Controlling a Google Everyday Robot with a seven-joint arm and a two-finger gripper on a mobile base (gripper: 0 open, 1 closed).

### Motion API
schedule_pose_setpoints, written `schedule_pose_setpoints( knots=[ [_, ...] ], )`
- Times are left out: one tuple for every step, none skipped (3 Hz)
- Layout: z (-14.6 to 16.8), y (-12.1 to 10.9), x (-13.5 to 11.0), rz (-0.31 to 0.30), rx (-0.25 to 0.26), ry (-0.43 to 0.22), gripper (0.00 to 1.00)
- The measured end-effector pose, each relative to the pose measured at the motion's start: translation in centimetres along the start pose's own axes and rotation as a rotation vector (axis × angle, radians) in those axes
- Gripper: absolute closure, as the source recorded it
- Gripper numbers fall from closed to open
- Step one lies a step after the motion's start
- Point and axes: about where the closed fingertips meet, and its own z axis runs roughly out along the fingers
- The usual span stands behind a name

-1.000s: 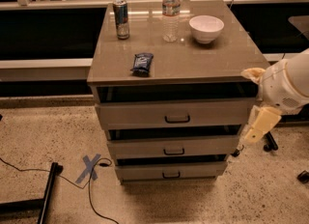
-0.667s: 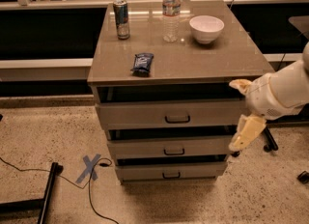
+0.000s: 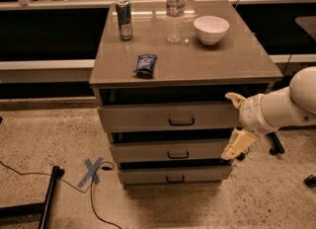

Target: Open top drawer

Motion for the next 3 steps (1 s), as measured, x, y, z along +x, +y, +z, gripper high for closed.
schedule_pose_setpoints(
  knots=[
    [2.6,0.3,-1.6,-0.042,-0.013,-0.021,0.00],
    [6.8,-0.2,-4.1,-0.086,-0.010,0.010,0.00],
    [8.8,-1.0,-5.1,-0.086,0.001,0.042,0.00]
  ],
)
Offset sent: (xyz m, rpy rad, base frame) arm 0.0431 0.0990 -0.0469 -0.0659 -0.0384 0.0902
